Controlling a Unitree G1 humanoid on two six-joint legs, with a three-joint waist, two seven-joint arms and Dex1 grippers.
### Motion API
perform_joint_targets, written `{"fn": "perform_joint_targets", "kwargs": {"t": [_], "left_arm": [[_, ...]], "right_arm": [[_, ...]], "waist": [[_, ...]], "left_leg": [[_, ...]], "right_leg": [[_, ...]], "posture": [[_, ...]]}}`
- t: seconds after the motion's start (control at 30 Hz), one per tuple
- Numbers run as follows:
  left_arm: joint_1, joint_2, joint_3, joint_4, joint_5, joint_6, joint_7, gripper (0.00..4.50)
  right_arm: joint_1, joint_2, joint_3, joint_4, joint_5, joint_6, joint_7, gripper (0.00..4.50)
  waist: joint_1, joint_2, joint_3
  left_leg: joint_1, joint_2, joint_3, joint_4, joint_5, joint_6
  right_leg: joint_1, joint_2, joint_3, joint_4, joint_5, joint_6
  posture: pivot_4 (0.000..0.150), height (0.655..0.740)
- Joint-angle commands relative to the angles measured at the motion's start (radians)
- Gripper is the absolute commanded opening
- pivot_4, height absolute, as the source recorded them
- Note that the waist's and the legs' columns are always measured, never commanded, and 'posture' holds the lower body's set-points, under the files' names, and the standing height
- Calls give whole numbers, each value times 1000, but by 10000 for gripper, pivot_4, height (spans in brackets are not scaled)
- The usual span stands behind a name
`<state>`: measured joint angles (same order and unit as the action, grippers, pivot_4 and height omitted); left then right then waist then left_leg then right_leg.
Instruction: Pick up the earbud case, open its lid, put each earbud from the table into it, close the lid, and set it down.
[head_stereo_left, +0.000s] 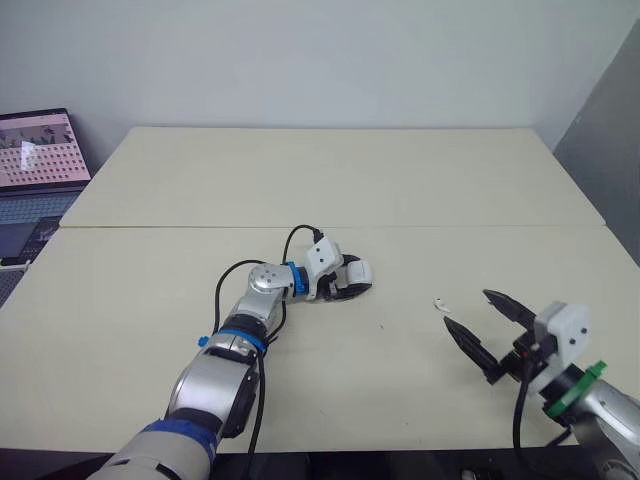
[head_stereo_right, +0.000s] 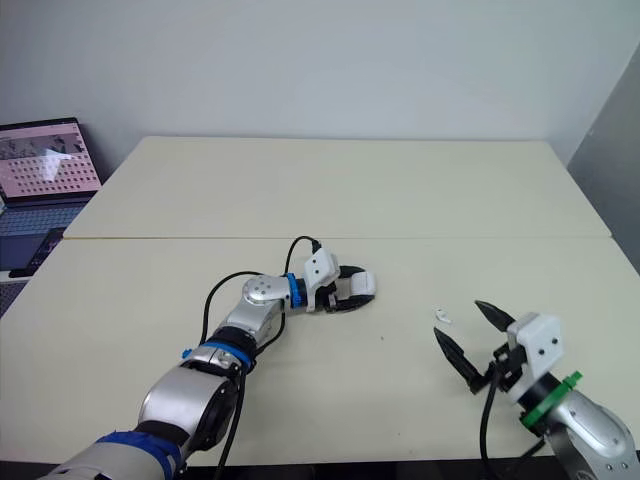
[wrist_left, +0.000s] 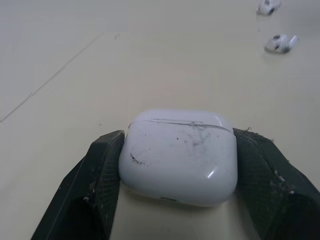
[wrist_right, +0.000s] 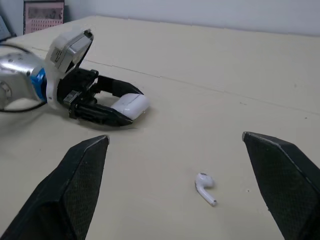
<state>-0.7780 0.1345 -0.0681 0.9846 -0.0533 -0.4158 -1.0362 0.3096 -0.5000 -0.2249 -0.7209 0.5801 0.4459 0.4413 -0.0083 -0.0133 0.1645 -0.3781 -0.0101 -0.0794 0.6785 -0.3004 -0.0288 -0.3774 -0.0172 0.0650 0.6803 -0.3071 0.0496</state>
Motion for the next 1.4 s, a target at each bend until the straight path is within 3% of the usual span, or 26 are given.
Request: {"fn": "perform_joint_targets", "kwargs": {"t": [0.03,0.2,0.4,0.57,0.83,0.93,1.23,1.4], "left_arm": [[39,-37,25,-220,-86,0,15,29136],[143,-69,-25,-509,-170,74,-25,29136],[183,-68,-91,-618,-158,9,-42,29136],[170,-70,-112,-596,-144,-45,-34,29136],[168,-65,-132,-577,-146,-76,-40,29136],[168,-63,-138,-572,-149,-82,-47,29136],[161,-65,-141,-560,-159,-80,-48,29136],[161,-66,-143,-557,-157,-78,-46,29136]], "right_arm": [[-93,6,-20,-62,171,172,-121,45000],[-299,-71,-74,-17,603,407,-323,45000],[-482,-237,-33,145,1128,468,-560,45000],[-553,-311,39,219,1300,458,-655,45000],[-602,-344,105,253,1382,436,-708,45000],[-610,-345,113,256,1386,430,-714,38780],[-610,-357,130,255,1392,433,-717,7621],[-613,-357,139,255,1392,432,-717,7647]], "waist": [[2,0,0],[-1,0,0],[0,0,0],[0,0,0],[0,0,0],[0,0,0],[0,0,0],[0,0,0]], "left_leg": [[-2,0,0,1,0,0],[-4,0,0,0,0,0],[-4,0,0,1,0,0],[-4,0,0,1,0,1],[-5,0,0,1,0,1],[-5,0,0,1,0,1],[-5,0,0,1,0,1],[-5,0,0,1,0,1]], "right_leg": [[-2,-1,0,0,0,0],[-4,-2,1,0,0,0],[-3,-1,0,0,0,0],[-3,-1,0,0,0,0],[-3,-1,0,-1,0,0],[-3,-1,0,0,0,0],[-4,-1,0,-1,0,0],[-4,-1,0,-1,0,0]], "posture": [[1500,7400],[1500,7400],[1500,7400],[1500,7400],[1500,7400],[1500,7400],[1500,7400],[1500,7400]]}}
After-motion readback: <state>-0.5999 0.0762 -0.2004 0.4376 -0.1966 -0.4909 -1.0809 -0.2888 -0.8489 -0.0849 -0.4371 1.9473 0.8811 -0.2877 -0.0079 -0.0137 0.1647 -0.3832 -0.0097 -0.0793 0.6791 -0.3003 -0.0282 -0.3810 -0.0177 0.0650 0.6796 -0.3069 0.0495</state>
